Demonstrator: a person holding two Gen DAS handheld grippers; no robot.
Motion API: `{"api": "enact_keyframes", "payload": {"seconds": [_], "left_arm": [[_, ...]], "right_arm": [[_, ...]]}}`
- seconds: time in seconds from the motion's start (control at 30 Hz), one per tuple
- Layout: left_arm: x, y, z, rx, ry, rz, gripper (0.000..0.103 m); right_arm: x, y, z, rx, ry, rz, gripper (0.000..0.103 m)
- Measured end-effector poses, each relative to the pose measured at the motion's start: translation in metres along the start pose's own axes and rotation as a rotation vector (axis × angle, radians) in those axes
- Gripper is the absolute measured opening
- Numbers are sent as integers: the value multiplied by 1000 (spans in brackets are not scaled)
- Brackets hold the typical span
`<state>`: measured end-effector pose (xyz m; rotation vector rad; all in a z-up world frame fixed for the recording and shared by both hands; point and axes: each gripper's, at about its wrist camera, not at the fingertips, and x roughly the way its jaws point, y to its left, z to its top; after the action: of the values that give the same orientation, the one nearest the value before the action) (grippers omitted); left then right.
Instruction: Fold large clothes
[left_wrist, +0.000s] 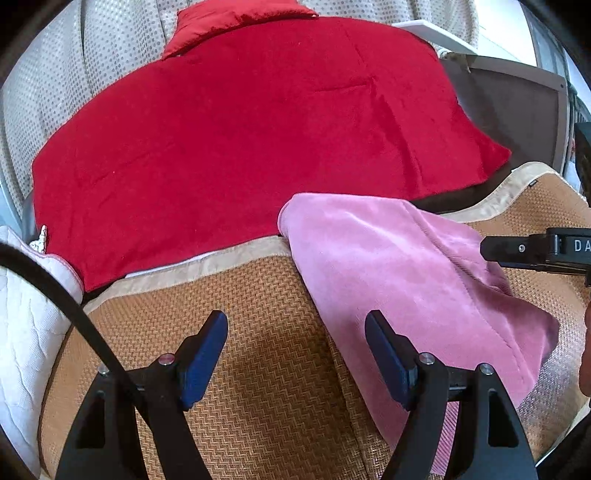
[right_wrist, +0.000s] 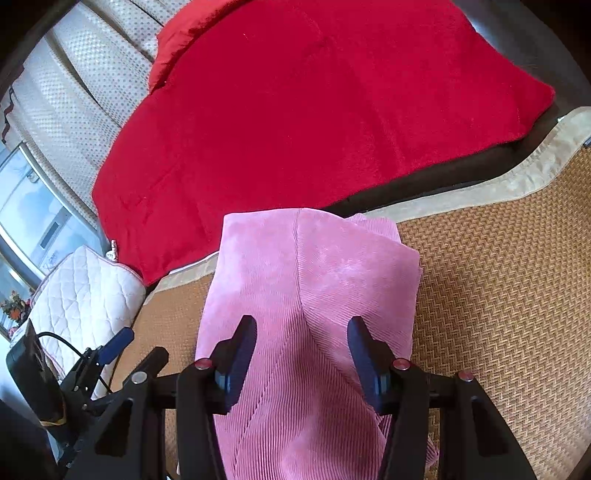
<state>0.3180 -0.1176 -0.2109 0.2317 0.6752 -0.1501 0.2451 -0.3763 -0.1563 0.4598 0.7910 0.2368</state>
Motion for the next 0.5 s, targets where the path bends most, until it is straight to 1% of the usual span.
{"api": "enact_keyframes", "payload": {"seconds": [0.2,0.33,0.4,0.43,0.47,0.5], "left_arm": [[15,2,-3,-13,30,13,77],[25,-2,-4,-6,52,13,77],[30,-6,-7,11,62,23,77],[32,-8,-8,19,66,26,77],[35,-11,-9,30,73,30,77],[37,-12,-9,33,74,32,77]], "right_arm": [[8,-4,0,21,1,-6,53],[21,-9,1,35,25,-16,53],[36,-14,-1,45,73,-36,53],[43,-17,-2,54,100,-39,49],[52,-21,-4,62,130,-42,49],[54,-21,-4,59,130,-43,49]]}}
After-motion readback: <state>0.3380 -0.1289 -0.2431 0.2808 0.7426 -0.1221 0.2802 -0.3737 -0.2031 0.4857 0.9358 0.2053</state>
